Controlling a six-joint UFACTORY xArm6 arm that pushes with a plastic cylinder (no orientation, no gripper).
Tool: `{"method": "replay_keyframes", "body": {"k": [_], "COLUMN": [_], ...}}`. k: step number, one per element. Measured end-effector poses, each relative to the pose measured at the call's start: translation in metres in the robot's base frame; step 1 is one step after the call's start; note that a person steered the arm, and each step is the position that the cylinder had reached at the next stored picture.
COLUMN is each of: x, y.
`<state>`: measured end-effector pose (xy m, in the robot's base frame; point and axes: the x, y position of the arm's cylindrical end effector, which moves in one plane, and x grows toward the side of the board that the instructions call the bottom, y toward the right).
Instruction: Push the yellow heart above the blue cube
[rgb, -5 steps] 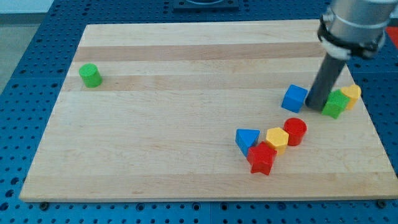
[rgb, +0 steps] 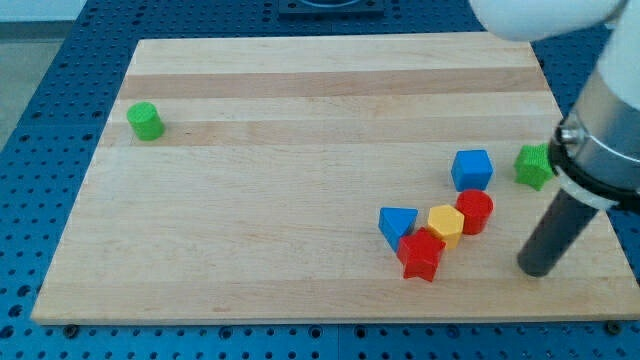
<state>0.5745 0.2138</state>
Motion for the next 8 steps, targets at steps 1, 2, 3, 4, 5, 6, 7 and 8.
{"method": "replay_keyframes", "body": {"k": [1, 2, 3, 4, 5, 6, 7, 8], "x": [-0.073, -0.108, -0.110, -0.137, -0.188, -0.205, -0.200, -0.182], "y": [0.063, 0.073, 0.073, 0.069, 0.047, 0.030, 0.027, 0.010]}}
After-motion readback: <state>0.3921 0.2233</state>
